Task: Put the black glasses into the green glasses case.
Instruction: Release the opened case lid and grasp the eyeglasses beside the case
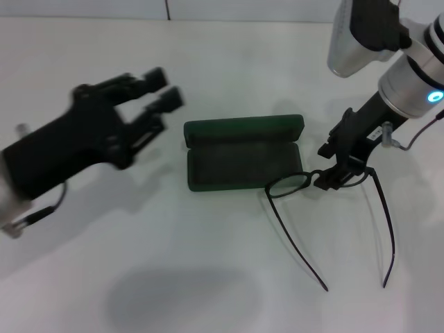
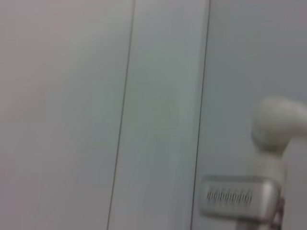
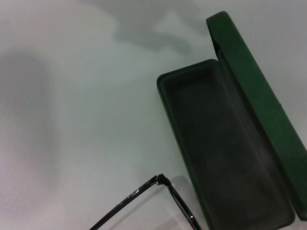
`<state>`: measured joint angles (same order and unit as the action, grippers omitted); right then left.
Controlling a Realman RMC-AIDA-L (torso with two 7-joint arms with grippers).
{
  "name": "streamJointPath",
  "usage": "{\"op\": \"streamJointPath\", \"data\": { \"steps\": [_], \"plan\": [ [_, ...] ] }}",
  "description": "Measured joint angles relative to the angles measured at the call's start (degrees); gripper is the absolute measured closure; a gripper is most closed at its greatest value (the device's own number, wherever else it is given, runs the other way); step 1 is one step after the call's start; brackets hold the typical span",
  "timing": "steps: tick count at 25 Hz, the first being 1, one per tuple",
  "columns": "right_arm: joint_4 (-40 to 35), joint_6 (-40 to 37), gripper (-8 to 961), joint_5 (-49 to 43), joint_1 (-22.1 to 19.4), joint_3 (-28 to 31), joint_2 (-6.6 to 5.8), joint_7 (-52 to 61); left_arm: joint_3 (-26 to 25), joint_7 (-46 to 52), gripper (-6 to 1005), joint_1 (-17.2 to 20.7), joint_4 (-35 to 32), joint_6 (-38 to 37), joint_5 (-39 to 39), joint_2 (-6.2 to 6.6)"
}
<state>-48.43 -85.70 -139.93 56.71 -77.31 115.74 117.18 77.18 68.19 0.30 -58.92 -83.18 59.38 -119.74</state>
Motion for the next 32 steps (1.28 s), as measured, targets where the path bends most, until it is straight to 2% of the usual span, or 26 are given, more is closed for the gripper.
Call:
{"op": "streamJointPath", "data": {
  "steps": [4,6,10,15,25,32],
  "plan": [
    [0.53,-0.11,355,-0.32,1.22,-0.81,0.05,0.15,-9.72,-2.76,673,-4.07,13.77,-14.91,-1.28,0.02],
    [1.05,-0.16,361,-0.33,1.87,-2.0,0.15,0.55,-12.47,-5.04,680,-5.25,18.88,-19.07,-1.12,0.04],
    [1.76,0.42,375,-0.16,2.7,-5.09,0.39,1.63,-12.96,-8.97,692,-5.56,24.09,-20.58,-0.49,0.04],
    [1.79,2.97,392,0.38,3.16,-9.09,0.45,3.38,-13.11,-10.53,708,-6.09,26.86,-20.71,1.18,0.14],
    [2.49,4.8,426,3.38,3.87,-12.34,0.45,3.59,-12.95,-12.86,739,-7.86,31.23,-20.79,2.08,0.21],
    [4.6,5.58,450,4.03,4.64,-14.38,0.45,4.55,-13.06,-13.09,761,-7.92,31.7,-20.91,2.08,0.22]
  ]
}}
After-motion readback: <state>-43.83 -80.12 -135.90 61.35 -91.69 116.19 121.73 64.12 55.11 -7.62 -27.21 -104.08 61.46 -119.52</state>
